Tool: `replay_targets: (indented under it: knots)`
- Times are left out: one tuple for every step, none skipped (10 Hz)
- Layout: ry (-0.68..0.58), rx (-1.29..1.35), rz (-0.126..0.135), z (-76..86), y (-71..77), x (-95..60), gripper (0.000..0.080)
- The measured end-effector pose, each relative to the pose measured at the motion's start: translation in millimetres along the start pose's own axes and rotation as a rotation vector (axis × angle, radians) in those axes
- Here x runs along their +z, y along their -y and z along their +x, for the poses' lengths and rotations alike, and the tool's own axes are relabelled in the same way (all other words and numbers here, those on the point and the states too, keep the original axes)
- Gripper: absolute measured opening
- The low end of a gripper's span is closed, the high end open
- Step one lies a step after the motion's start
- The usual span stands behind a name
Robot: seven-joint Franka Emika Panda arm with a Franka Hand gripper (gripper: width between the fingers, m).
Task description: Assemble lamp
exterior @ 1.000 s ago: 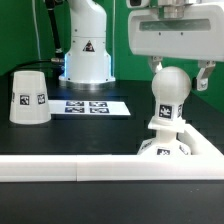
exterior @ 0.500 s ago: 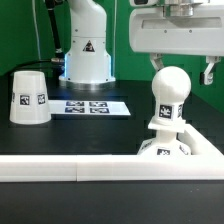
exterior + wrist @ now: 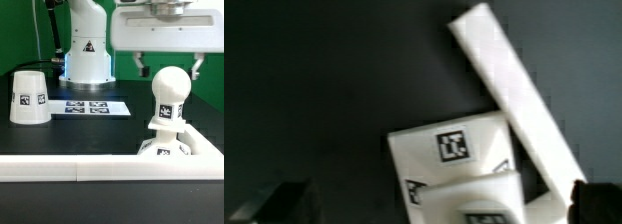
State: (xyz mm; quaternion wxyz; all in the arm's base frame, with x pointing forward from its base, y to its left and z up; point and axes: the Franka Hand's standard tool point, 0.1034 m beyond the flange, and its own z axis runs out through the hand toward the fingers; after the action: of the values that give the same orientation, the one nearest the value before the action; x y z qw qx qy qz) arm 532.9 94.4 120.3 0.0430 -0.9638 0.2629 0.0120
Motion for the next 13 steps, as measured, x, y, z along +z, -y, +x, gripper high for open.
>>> replay_targets:
  knots:
    - [0.010,-0.050,-0.008,1.9,-15.6,1.8,0.0699]
    - [0.009,-0.044,-0.007,2.4,-14.5,2.0,0.0699]
    - [0.010,-0.052,-0.008,2.6,-15.1,2.3,0.0699]
    - [0.010,-0.051,-0.008,2.7,-15.4,2.5,0.0699]
    - [0.009,-0.057,-0.009,5.6,-19.2,2.2,0.0699]
    - [0.006,-0.054,-0.011,10.8,-25.9,1.5,0.0699]
    - [0.006,-0.073,-0.013,13.3,-31.6,1.5,0.0699]
    - [0.012,-0.177,-0.020,14.4,-50.5,2.1,0.0699]
    - [0.008,-0.203,-0.024,15.1,-76.3,0.7,0.0699]
    - [0.009,-0.220,-0.027,13.9,-97.6,-1.3,0.0699]
    - [0.008,-0.248,-0.024,17.5,-119.8,-3.2,0.0699]
    - [0.006,-0.268,-0.026,23.0,-143.4,-6.1,0.0699]
    - [0.003,-0.285,-0.027,28.1,-160.2,-9.0,0.0699]
